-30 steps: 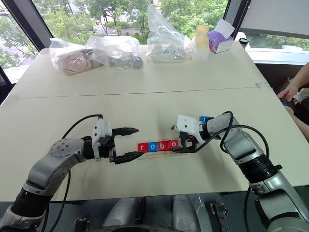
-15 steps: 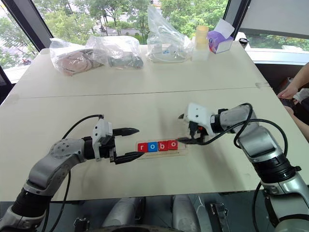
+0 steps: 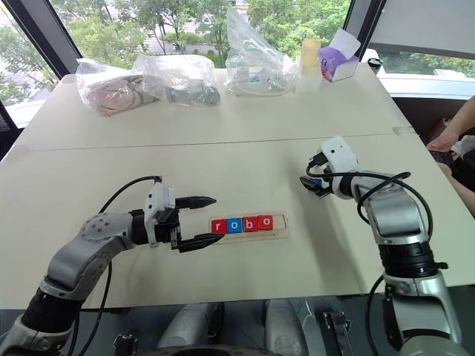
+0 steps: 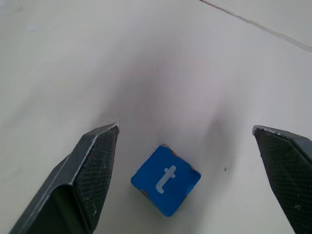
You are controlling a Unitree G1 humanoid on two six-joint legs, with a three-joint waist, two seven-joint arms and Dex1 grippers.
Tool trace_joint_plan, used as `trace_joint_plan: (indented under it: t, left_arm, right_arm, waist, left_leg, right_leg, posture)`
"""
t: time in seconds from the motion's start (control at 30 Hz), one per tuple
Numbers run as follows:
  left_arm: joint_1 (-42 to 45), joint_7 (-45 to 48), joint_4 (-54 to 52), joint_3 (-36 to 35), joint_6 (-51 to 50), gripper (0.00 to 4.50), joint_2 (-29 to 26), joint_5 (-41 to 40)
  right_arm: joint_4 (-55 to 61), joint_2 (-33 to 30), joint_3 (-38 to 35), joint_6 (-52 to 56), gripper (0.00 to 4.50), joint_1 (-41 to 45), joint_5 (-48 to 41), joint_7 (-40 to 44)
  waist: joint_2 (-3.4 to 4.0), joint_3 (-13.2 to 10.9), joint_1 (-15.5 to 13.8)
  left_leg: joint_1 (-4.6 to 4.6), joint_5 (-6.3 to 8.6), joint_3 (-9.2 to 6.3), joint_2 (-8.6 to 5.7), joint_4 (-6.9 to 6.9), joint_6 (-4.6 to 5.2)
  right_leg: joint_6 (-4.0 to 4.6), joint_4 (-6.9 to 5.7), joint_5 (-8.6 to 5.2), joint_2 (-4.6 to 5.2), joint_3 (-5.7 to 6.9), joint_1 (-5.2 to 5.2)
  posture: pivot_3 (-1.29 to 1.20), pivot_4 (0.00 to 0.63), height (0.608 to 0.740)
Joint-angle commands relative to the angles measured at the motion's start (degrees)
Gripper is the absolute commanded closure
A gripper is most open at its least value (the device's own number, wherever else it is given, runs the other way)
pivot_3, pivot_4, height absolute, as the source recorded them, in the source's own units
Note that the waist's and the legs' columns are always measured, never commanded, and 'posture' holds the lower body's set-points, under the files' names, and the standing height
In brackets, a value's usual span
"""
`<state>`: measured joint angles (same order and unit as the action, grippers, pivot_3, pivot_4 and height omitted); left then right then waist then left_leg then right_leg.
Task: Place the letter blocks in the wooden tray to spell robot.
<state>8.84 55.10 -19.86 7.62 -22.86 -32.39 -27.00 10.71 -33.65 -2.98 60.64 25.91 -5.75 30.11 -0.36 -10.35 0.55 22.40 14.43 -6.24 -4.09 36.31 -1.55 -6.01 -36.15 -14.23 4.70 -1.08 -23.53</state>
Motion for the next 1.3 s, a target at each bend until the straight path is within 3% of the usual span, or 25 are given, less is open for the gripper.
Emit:
trace_joint_plan:
  t: [0.03,0.4,0.5,0.67,0.83,0.93,1.13,1.3]
  left_arm:
    - [0.48,0.49,-0.51,-0.31,1.37,0.0,0.19,-0.1]
    - [1.21,0.63,0.46,-0.03,1.85,0.0,0.64,0.4]
    - [1.1,0.45,0.5,-0.12,1.96,0.0,0.77,0.5]
    - [0.86,0.21,0.44,-0.11,2.07,0.0,0.98,0.7]
    - [0.57,0.01,0.19,-0.09,2.07,0.0,1.2,0.78]
    - [0.32,0.08,0.13,-0.15,2.13,0.0,1.23,0.73]
    - [0.37,0.58,0.8,0.21,2.6,0.0,1.55,0.93]
    - [0.98,1.17,1.66,0.8,3.02,0.0,2.03,1.31]
  right_arm:
    - [5.68,3.08,-3.27,6.84,0.03,-1.46,0.42,-5.94]
    - [3.45,15.98,-11.57,14.67,0.03,0.49,-1.06,-16.61]
    - [2.65,18.08,-12.28,15.18,0.86,2.04,-1.1,-18.35]
    - [3.45,19.09,-11.94,15.92,3.35,2.09,-1.42,-19.67]
    - [10.25,15.61,-9.63,19.85,3.34,-1.69,-2.28,-18.01]
    - [20.98,13.86,-11.01,29.26,3.34,-6.81,-4.88,-16.26]
    - [29.54,16.07,-12.32,31.86,3.34,-14.76,-7.83,-16.93]
    - [30.91,18.59,-12.79,31.86,3.34,-15.04,-9.33,-18.26]
  waist:
    - [0.0,0.0,-0.01]
    - [0.05,0.05,0.26]
    - [0.05,0.06,0.29]
    - [0.06,0.07,0.49]
    - [0.07,0.08,0.31]
    - [0.08,0.08,-0.05]
    - [0.07,0.1,0.14]
    - [0.06,0.11,0.14]
  left_leg:
    - [0.0,0.0,0.0,-0.01,0.0,0.0]
    - [-0.06,-0.01,0.02,-0.03,0.01,0.0]
    - [-0.06,-0.01,0.02,-0.02,0.01,0.0]
    - [-0.06,-0.01,0.02,-0.01,-0.03,0.0]
    - [-0.07,-0.01,0.01,-0.01,-0.04,0.0]
    - [-0.04,-0.01,-0.02,-0.02,-0.07,0.0]
    - [-0.04,0.0,-0.05,-0.02,-0.07,0.02]
    - [-0.08,0.0,-0.05,0.0,-0.04,0.02]
  right_leg:
    - [0.0,0.0,0.0,-0.01,0.01,0.0]
    - [0.0,-0.03,0.01,-0.06,0.02,0.03]
    - [0.01,-0.04,0.01,-0.08,0.02,0.03]
    - [0.0,-0.05,0.02,-0.09,0.02,0.01]
    - [0.0,-0.05,0.01,-0.09,0.02,0.01]
    - [0.0,-0.05,0.01,-0.06,0.05,0.01]
    - [0.0,-0.02,-0.01,-0.07,0.09,0.02]
    - [0.0,-0.02,-0.01,-0.09,0.09,0.06]
  posture:
    - [0.0,0.15,0.74]
    - [0.0,0.15,0.74]
    - [0.0,0.15,0.74]
    - [0.0,0.15,0.74]
    - [0.0,0.15,0.74]
    - [0.0,0.15,0.74]
    - [0.0,0.15,0.74]
    - [0.0,0.15,0.74]
